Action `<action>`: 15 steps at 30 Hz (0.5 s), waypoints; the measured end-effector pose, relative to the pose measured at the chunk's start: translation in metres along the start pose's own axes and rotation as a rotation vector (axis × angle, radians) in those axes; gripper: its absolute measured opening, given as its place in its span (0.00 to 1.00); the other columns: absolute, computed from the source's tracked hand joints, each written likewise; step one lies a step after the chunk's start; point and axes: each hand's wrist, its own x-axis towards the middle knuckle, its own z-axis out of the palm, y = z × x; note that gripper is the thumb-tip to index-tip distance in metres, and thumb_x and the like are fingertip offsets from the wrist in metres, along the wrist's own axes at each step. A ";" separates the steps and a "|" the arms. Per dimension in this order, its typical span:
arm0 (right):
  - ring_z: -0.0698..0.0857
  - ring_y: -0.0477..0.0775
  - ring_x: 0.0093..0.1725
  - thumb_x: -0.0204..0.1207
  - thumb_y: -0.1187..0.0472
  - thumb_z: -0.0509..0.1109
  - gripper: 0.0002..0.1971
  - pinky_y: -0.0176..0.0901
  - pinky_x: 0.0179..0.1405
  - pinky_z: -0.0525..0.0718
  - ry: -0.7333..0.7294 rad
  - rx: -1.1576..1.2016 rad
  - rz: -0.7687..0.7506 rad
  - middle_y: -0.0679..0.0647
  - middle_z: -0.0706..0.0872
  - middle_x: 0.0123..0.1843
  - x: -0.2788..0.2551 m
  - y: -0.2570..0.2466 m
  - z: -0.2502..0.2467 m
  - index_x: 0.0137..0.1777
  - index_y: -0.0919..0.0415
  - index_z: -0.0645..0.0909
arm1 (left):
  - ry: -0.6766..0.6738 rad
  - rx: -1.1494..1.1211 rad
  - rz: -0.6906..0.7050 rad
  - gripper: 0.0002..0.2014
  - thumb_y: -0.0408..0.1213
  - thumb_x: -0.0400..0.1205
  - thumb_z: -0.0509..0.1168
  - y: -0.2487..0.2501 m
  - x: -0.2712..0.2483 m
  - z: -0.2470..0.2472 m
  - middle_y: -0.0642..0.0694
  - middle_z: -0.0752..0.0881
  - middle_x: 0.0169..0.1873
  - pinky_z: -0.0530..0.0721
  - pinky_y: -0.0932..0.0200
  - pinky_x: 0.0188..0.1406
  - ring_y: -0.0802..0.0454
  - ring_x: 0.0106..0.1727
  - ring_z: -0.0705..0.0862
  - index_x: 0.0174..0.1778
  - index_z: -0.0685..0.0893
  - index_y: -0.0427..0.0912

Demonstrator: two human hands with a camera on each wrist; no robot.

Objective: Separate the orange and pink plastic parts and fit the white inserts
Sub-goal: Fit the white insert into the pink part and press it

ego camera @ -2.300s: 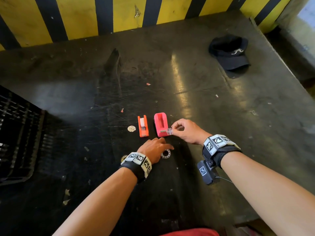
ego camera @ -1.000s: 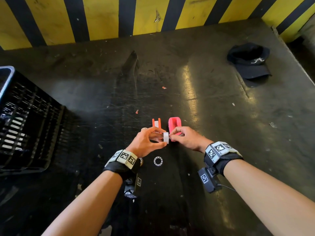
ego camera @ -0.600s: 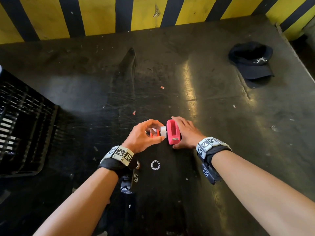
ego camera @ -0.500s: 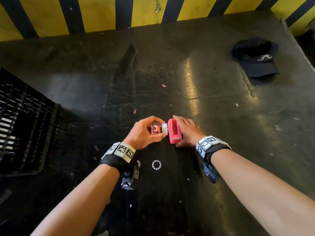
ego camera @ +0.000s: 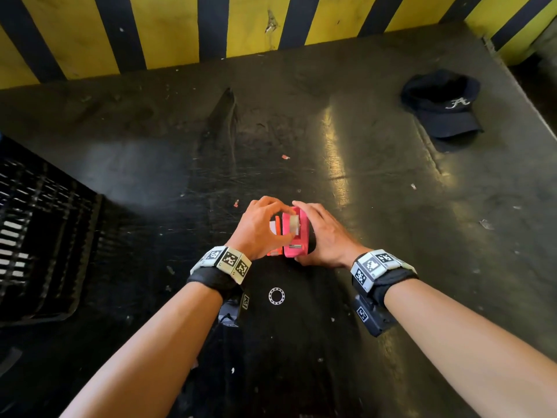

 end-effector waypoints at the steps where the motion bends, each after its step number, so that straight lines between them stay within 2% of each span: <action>1: 0.73 0.57 0.78 0.53 0.47 0.89 0.64 0.51 0.76 0.75 0.006 0.010 -0.004 0.52 0.66 0.82 -0.002 -0.003 -0.002 0.88 0.48 0.56 | 0.015 0.015 0.003 0.27 0.46 0.70 0.82 0.001 -0.001 0.000 0.49 0.83 0.66 0.80 0.50 0.66 0.45 0.65 0.79 0.65 0.87 0.50; 5: 0.77 0.54 0.73 0.52 0.48 0.89 0.61 0.41 0.67 0.75 0.046 0.043 -0.011 0.52 0.71 0.78 -0.009 -0.015 -0.008 0.85 0.46 0.59 | 0.046 0.085 0.005 0.29 0.48 0.68 0.83 0.008 -0.006 -0.005 0.48 0.82 0.65 0.80 0.50 0.64 0.45 0.65 0.79 0.65 0.88 0.48; 8: 0.80 0.50 0.64 0.52 0.48 0.89 0.53 0.32 0.52 0.73 0.085 0.068 -0.011 0.49 0.75 0.70 -0.015 -0.020 -0.011 0.78 0.44 0.65 | 0.038 0.070 -0.010 0.31 0.50 0.67 0.82 0.015 -0.009 -0.008 0.50 0.81 0.66 0.84 0.49 0.63 0.47 0.64 0.80 0.67 0.84 0.52; 9: 0.79 0.49 0.62 0.53 0.48 0.89 0.52 0.31 0.50 0.72 0.084 0.068 -0.015 0.48 0.75 0.68 -0.016 -0.021 -0.012 0.77 0.44 0.66 | 0.038 0.035 -0.024 0.31 0.49 0.67 0.82 0.017 -0.010 -0.008 0.51 0.81 0.65 0.86 0.48 0.61 0.49 0.63 0.82 0.66 0.82 0.53; 12: 0.78 0.47 0.62 0.54 0.47 0.89 0.49 0.38 0.55 0.73 0.067 0.073 -0.033 0.47 0.75 0.68 -0.019 -0.023 -0.013 0.75 0.43 0.67 | 0.032 -0.026 -0.045 0.31 0.47 0.67 0.83 0.022 -0.012 -0.012 0.52 0.82 0.61 0.90 0.46 0.55 0.52 0.57 0.87 0.61 0.75 0.54; 15: 0.79 0.48 0.62 0.54 0.48 0.89 0.48 0.43 0.57 0.77 0.065 0.069 -0.040 0.46 0.75 0.66 -0.022 -0.022 -0.014 0.72 0.40 0.66 | 0.023 0.041 -0.003 0.26 0.48 0.70 0.82 0.026 -0.016 -0.019 0.53 0.83 0.60 0.88 0.50 0.56 0.53 0.57 0.87 0.59 0.76 0.55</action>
